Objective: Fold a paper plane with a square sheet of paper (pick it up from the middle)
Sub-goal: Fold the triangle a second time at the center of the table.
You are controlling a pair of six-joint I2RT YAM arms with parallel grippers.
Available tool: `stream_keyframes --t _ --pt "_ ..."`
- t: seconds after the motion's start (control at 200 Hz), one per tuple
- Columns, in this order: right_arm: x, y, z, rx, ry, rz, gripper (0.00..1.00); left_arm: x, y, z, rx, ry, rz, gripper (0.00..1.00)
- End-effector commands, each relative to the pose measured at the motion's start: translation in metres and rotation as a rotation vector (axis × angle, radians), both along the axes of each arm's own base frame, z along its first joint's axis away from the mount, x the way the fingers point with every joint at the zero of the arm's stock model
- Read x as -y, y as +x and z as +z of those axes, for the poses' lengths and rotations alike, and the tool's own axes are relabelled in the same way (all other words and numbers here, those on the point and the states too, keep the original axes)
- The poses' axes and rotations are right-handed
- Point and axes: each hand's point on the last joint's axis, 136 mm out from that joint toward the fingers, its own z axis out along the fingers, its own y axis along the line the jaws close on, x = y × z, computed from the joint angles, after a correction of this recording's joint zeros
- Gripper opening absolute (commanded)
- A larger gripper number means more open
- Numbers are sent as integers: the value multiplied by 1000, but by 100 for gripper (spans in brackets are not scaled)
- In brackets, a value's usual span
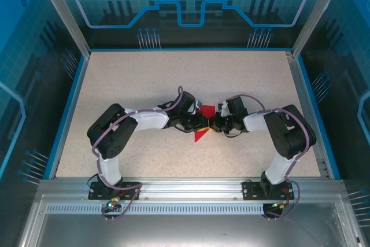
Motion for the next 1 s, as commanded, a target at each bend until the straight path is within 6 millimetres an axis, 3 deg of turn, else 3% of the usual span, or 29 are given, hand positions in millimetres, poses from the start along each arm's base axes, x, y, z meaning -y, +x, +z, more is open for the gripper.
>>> stream_keyframes --t 0.0,0.125,0.27,0.61,0.995 --pt "20 -13 -28 -77 -89 -41 0 -9 -13 -37 -102 65 25 14" --pt "22 -12 -28 -79 -91 -47 0 -22 -28 -48 -126 92 25 14" --pt "24 -11 -28 -80 -88 -52 0 -28 -35 -46 -111 76 27 14" --pt "24 -11 -27 -80 -85 -50 0 -22 -27 -35 -76 61 34 13" --pt "24 -9 -25 -80 -85 -46 0 -60 -64 -66 -166 175 53 12"
